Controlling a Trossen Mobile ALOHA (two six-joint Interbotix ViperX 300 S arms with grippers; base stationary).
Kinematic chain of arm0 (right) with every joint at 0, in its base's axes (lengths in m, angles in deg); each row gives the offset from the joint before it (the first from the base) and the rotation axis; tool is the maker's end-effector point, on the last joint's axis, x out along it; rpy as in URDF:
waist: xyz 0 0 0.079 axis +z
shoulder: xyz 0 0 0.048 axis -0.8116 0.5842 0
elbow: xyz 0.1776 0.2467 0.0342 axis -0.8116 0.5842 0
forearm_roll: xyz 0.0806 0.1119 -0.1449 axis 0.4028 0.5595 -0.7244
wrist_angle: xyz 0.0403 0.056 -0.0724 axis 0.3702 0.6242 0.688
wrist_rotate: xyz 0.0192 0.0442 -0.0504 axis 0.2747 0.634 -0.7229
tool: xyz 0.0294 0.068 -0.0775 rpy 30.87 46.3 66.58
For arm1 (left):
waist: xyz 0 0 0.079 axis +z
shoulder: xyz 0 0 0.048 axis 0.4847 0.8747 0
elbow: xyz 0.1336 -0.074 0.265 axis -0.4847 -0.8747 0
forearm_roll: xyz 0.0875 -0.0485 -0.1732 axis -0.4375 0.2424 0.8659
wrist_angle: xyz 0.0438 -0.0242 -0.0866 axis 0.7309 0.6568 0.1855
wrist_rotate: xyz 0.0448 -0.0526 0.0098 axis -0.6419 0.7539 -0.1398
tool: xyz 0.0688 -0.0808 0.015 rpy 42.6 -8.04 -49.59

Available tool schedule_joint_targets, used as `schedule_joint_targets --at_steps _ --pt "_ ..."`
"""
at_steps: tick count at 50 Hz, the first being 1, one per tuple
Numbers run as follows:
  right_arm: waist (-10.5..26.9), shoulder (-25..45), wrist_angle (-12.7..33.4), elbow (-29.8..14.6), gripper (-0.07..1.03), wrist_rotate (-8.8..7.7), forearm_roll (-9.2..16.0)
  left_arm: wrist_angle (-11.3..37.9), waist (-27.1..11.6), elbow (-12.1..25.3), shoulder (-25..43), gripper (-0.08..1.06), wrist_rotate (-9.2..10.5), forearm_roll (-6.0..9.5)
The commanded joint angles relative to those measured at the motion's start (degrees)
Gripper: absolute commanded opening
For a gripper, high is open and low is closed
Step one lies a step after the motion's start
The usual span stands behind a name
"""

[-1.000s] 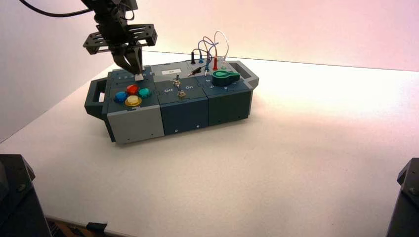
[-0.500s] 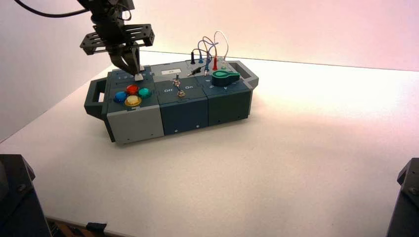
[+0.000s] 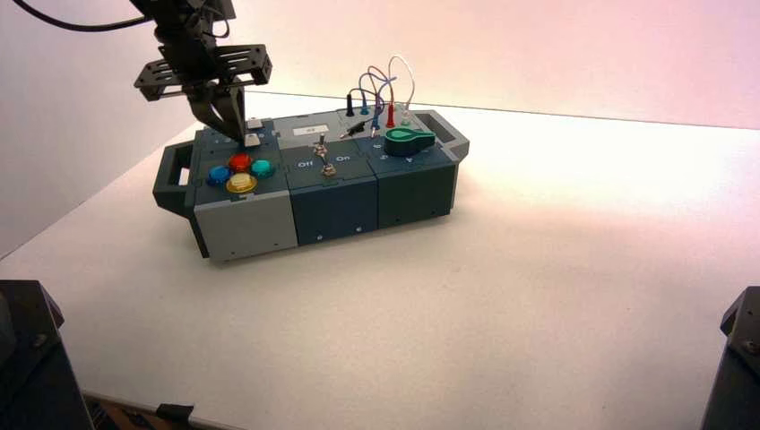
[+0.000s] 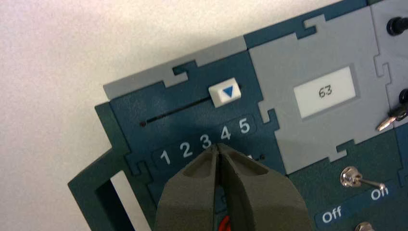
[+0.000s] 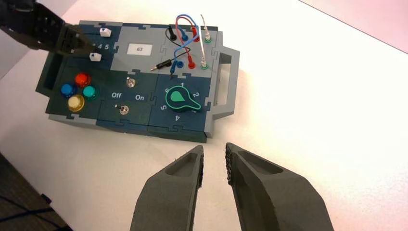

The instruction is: Move the bottom slider to position 5.

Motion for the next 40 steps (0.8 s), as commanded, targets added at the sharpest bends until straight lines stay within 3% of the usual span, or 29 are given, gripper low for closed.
schedule_joint_targets --at_steps 1,40 --pt "-0.18 -0.26 -0.79 -0.62 0.27 -0.09 -0.09 0.62 0.26 -0.44 -1.76 -0.03 0.09 0.00" --pt "-0.18 -0.62 -0.79 -0.09 0.27 -0.18 -0.09 0.88 -3.08 1.85 -1.05 -0.03 0.79 0.62"
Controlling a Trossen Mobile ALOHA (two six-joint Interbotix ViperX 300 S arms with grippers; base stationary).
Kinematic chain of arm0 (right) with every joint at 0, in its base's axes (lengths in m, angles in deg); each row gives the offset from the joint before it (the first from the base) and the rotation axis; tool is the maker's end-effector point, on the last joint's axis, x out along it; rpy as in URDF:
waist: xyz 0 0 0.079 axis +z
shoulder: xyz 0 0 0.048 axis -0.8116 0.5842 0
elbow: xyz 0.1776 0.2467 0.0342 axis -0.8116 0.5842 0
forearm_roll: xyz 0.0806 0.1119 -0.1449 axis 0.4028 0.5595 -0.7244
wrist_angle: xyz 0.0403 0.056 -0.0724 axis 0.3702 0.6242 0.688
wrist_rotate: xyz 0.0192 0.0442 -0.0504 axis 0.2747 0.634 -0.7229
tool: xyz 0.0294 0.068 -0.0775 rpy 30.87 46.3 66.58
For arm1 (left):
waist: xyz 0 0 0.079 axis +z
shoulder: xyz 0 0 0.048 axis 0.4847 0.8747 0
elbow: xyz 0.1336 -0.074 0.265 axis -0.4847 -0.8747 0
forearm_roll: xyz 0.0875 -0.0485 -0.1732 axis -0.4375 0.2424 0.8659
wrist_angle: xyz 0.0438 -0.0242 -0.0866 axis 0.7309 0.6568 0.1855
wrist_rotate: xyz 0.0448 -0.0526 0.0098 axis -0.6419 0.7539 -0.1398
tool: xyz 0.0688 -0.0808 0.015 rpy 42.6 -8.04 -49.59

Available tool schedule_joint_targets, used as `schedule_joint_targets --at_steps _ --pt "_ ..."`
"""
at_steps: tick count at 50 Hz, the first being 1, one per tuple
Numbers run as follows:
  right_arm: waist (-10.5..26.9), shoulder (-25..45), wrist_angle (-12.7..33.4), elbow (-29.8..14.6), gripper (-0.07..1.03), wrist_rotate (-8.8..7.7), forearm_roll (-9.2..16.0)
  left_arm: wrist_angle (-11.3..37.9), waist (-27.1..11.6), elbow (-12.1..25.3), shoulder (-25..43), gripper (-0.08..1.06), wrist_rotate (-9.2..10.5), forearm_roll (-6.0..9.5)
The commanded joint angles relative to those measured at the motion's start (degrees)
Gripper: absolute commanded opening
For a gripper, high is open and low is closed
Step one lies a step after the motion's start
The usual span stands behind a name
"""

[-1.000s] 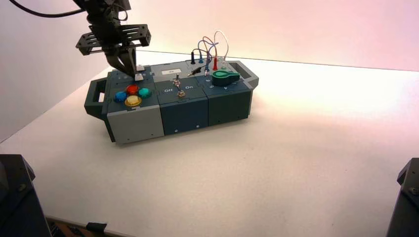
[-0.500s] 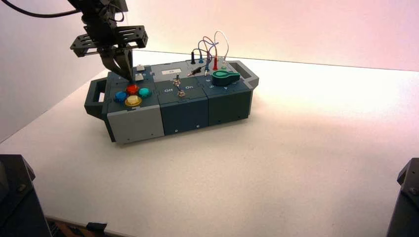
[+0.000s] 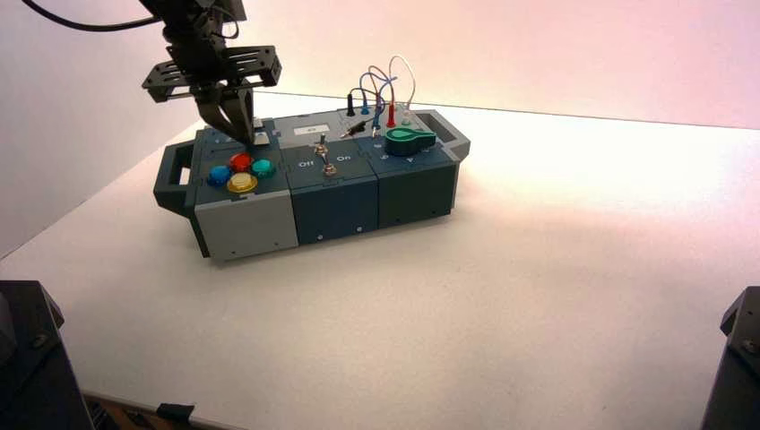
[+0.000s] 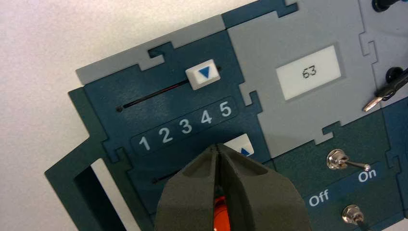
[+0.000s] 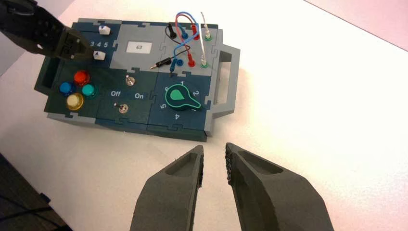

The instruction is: Move the bottom slider to position 5.

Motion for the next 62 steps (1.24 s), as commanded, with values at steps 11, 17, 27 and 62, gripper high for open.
schedule_joint_targets --at_steps 11,17,27,62 --pt "-0.18 -0.53 -0.53 -0.62 0.27 -0.09 -0.09 -0.09 -0.53 0.97 -1.41 -0.03 1.14 -0.09" --pt "-0.18 -0.53 -0.53 -0.62 0.27 -0.35 -0.09 -0.09 -0.44 0.79 -2.72 -0.03 1.67 -0.26" --pt "-0.18 -0.53 -0.53 -0.62 0.27 -0.88 -0.09 1.41 0.70 0.62 -5.54 -0.03 2.29 -0.62" --pt "-0.18 1.76 -0.53 -1.76 0.27 -2.20 0.00 1.49 1.23 0.09 -8.88 -0.03 2.11 -0.97"
